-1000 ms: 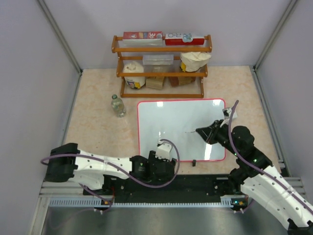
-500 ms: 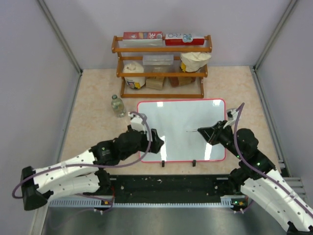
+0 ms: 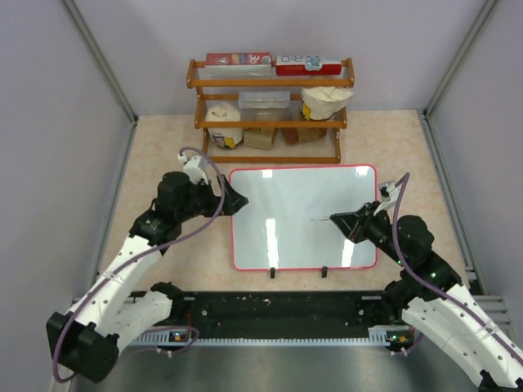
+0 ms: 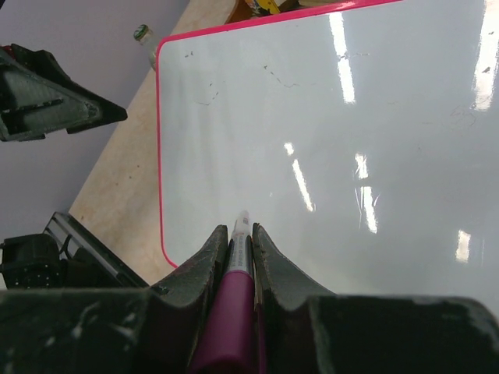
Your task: Write a sentence on the whiteboard
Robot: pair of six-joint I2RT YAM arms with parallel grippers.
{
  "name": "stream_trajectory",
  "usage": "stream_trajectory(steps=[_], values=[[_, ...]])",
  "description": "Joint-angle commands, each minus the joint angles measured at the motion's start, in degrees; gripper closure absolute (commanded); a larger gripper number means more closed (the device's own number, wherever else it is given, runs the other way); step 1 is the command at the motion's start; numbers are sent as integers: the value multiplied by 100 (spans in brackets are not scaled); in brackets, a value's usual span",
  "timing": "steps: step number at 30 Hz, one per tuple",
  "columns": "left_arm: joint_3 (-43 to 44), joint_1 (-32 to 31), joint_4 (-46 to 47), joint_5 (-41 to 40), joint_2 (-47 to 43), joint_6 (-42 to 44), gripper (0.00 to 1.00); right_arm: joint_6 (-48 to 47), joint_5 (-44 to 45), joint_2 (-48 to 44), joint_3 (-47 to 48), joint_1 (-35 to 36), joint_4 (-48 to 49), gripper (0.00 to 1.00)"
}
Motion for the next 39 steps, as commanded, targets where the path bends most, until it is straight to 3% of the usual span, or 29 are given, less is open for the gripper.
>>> stream_trajectory(steps=[1,5,9,25,39], values=[[-131,1156,445,1819,-94,-131,2,-100,-87,-57,187,-40,81,100],[-578,2482,823,2873,63,-561,2,-188,-148,-39,205,-41,90,100],[-1001,3109,1544,3615,187,-861,2,-259,-166,-30,240,-49,108,100],[-729,3171,789,3608,257,509,3,-276,-210,110,240,-49,151,100],[-1080,3154,1369,3379,301,308,3,-223,-421,224,170,-40,415,100]])
